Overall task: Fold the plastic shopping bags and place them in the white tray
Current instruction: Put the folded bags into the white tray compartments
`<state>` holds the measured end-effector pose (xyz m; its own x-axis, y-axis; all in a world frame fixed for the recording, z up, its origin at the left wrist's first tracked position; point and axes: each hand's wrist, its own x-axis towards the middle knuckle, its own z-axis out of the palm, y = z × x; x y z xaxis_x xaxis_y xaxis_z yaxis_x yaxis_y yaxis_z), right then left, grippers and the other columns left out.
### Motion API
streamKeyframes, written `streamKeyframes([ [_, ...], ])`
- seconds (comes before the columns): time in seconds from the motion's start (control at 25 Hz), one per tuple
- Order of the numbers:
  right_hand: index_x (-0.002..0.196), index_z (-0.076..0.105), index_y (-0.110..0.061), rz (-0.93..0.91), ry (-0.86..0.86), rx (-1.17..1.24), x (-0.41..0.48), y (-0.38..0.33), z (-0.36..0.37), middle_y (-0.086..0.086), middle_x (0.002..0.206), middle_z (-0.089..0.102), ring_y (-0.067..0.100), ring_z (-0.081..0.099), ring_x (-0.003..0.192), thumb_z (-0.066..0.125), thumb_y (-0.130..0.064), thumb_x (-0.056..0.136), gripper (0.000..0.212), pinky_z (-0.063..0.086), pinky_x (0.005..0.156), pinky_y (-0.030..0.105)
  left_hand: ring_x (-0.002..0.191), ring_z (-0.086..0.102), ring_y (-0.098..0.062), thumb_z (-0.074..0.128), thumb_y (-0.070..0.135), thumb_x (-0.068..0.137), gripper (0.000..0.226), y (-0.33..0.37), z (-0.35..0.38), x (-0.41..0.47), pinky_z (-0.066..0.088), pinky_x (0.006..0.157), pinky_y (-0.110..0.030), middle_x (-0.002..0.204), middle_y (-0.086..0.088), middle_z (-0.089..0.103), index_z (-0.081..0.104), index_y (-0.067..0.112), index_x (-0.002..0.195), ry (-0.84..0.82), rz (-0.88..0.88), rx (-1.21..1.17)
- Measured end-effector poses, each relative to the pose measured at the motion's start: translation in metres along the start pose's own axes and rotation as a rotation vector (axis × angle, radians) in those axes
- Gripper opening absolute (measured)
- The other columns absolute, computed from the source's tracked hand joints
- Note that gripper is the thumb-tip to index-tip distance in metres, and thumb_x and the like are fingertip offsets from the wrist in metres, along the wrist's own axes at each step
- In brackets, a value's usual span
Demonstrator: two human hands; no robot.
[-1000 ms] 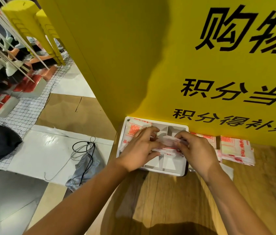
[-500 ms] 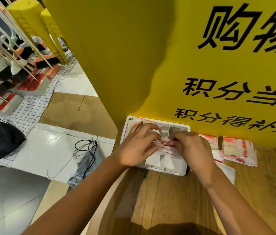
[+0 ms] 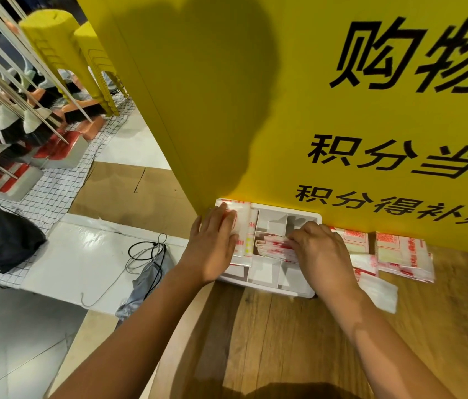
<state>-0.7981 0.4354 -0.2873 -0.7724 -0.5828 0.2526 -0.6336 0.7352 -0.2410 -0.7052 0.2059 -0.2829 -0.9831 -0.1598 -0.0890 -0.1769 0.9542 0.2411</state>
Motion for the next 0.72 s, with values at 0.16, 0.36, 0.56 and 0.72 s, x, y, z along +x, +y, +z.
streamKeyframes([
  [0.16,0.102,0.076,-0.016,0.023,0.035,0.019,-0.004,0.000,0.002,0.006,0.089,0.067,0.030,0.060,0.078,0.086,-0.001,0.068,0.039,0.050,0.063,0.036,0.140,0.036,-0.035,0.022,0.047,0.096,0.067,0.003,-0.002,-0.008,0.027,0.120,-0.050,0.154,-0.018,0.032,0.038,0.007,0.147,-0.001,0.113,-0.056],
  [0.36,0.105,0.075,-0.015,0.042,0.030,0.021,-0.005,-0.001,0.002,0.007,0.091,0.067,0.031,0.061,0.081,0.083,-0.004,0.073,0.034,0.051,0.066,0.038,0.153,0.009,-0.025,0.005,0.079,0.087,0.098,0.021,-0.002,-0.010,0.004,0.125,-0.048,0.162,-0.013,0.019,0.025,0.009,0.153,-0.068,-0.019,0.007],
  [0.56,0.107,0.074,-0.015,0.057,0.022,0.007,-0.006,-0.002,0.003,0.007,0.094,0.067,0.031,0.060,0.085,0.081,-0.005,0.076,0.033,0.051,0.068,0.038,0.147,0.023,-0.037,0.016,0.056,0.091,0.080,0.030,0.007,-0.006,0.022,0.118,-0.056,0.151,-0.027,0.034,0.032,0.000,0.145,-0.053,-0.003,0.145],
  [0.72,0.106,0.074,-0.015,0.056,0.027,0.004,-0.007,-0.001,0.004,0.007,0.094,0.067,0.031,0.060,0.084,0.082,-0.004,0.074,0.034,0.051,0.067,0.038,0.150,0.014,-0.036,0.004,0.048,0.088,0.084,0.033,0.008,0.000,0.011,0.122,-0.056,0.153,-0.027,0.028,0.022,-0.005,0.150,-0.061,-0.025,0.084],
])
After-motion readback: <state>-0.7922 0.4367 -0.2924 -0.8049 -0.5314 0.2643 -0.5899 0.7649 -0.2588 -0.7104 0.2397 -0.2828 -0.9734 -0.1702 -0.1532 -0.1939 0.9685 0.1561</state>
